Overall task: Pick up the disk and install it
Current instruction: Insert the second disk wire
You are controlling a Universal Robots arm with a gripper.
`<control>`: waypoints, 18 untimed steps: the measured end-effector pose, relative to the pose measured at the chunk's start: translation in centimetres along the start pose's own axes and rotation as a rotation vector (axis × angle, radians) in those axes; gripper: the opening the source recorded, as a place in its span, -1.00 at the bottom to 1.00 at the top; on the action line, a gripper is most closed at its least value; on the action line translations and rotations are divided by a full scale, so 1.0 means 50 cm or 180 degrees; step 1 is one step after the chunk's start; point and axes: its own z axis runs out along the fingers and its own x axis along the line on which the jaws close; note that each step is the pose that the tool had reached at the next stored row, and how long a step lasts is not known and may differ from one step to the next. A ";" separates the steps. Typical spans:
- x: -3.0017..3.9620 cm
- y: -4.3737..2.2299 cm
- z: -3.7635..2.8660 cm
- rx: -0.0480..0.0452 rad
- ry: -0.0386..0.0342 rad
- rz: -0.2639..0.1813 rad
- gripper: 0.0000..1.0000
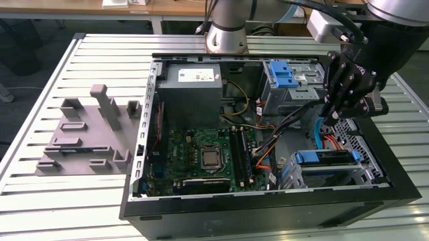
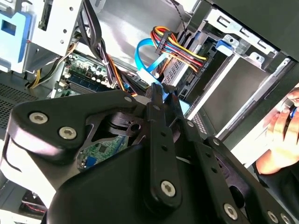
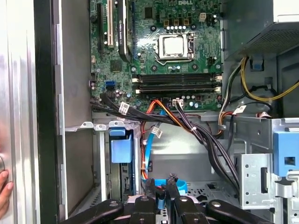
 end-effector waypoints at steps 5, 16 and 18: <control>0.008 0.000 0.010 0.0000 -0.0001 0.0000 -0.53; 0.049 -0.002 0.036 0.0000 0.0000 0.0000 -0.53; 0.054 -0.003 0.040 0.0000 -0.0001 0.0000 -0.53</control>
